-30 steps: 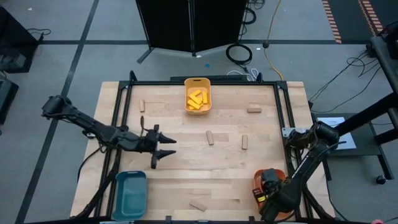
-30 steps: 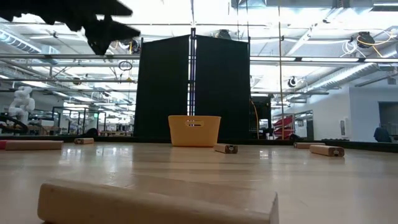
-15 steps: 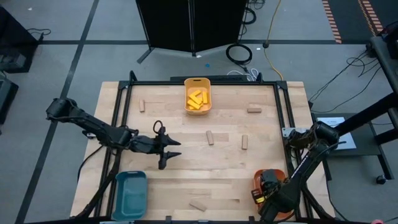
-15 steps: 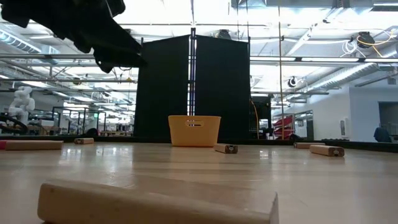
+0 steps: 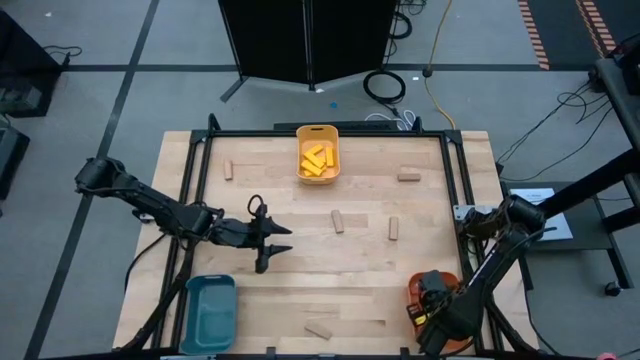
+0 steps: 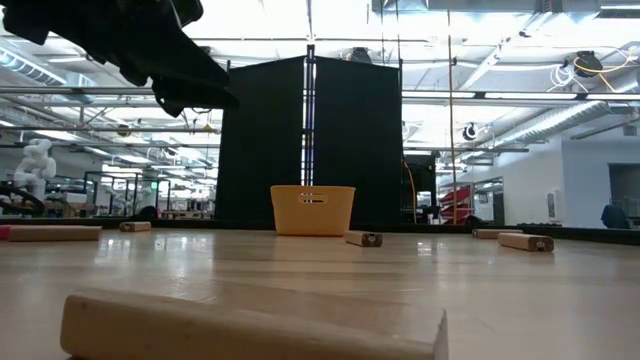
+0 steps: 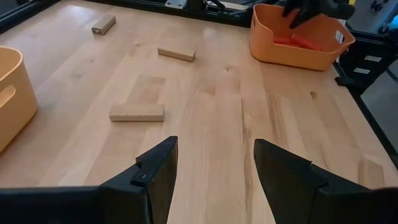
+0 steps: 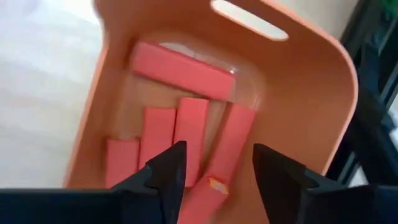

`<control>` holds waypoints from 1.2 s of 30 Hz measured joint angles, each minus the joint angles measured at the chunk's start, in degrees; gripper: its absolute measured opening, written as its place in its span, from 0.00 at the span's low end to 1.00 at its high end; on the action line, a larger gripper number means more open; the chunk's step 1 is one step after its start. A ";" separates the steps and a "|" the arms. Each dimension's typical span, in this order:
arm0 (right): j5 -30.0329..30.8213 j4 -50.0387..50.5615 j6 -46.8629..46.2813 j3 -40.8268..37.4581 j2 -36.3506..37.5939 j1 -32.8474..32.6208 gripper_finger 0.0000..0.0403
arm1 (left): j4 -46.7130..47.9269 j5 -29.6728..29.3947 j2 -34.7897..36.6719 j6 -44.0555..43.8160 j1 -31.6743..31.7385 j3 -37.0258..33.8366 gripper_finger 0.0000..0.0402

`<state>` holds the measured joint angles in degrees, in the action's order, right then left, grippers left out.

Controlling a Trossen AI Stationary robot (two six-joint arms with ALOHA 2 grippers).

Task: Sort blocks
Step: Put the orange block into the orange bin

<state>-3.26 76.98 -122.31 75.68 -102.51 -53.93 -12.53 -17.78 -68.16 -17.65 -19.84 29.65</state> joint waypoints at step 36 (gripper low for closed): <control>59.49 -51.80 63.05 -22.20 10.96 9.34 0.40 | 94.13 16.72 0.37 -5.22 22.12 25.94 0.52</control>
<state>56.23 25.17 -59.25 53.48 -91.55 -44.59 81.60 -1.06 -67.79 -22.87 2.29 55.59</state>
